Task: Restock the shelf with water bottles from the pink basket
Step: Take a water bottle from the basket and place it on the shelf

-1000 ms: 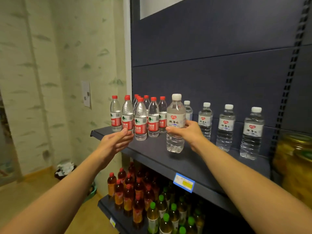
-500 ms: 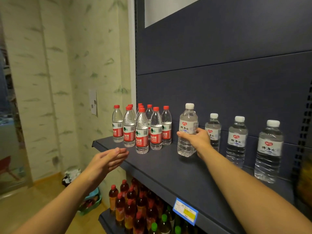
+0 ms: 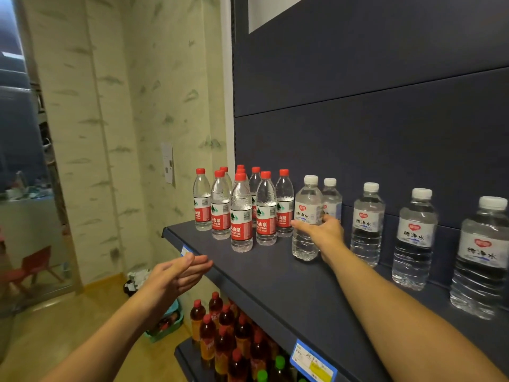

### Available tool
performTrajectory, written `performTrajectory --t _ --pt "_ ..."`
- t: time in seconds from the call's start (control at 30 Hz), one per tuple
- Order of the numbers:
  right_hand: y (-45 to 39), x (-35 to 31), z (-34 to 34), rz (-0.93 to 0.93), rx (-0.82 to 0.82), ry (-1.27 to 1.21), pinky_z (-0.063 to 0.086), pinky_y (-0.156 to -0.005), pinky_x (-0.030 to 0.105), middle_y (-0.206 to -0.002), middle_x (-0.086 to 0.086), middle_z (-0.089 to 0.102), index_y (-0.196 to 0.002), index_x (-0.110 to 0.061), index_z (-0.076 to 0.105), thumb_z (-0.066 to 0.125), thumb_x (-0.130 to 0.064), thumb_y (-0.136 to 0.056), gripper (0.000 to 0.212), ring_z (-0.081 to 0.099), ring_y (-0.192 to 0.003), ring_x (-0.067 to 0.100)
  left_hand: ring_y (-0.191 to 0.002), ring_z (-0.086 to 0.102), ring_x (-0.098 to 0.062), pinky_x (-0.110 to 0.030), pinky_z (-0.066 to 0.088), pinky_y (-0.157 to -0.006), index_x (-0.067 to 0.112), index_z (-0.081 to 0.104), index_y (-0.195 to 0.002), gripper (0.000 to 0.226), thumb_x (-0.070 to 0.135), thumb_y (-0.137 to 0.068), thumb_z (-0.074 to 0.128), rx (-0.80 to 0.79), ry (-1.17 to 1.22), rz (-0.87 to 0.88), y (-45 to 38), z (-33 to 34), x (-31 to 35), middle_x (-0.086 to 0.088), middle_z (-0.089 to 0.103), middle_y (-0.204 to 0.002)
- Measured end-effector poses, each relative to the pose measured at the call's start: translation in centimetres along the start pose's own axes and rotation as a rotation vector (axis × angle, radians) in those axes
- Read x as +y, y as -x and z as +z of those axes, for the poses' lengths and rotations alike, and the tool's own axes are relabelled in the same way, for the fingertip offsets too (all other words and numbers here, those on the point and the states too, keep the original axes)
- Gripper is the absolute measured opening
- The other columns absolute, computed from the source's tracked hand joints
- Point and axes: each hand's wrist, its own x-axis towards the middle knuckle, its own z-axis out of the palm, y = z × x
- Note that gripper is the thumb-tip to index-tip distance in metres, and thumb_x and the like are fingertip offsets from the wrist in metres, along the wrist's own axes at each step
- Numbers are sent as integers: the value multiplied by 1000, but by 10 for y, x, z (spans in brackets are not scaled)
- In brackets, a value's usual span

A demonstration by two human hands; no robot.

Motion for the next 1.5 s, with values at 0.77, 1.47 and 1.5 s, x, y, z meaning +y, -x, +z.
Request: performTrajectory --t 0.77,1.47,1.5 --pt "-20 27 9 -16 -99 49 53 -101 46 -118 0 72 -126 -18 63 96 -34 -61 75 67 -110 21 -124 68 -26 -31 51 -106 1 66 -130 116 79 -47 86 44 -41 -40 0 -21 -15 -12 73 -128" --pt "-3 9 -6 18 -69 207 49 -98 37 -129 6 67 -129 -11 57 95 -35 -63 80 64 -117 25 -123 69 -22 -30 51 -106 5 67 -129 111 80 -49 85 99 -23 -9 23 -45 -14 -10 74 -127" --pt "-2 7 -8 18 -58 211 50 -99 38 -128 7 67 -128 -12 57 96 -38 -61 82 64 -116 25 -123 69 -23 -30 51 -106 4 67 -129 112 80 -48 85 103 -20 -6 25 -46 -14 -10 75 -127"
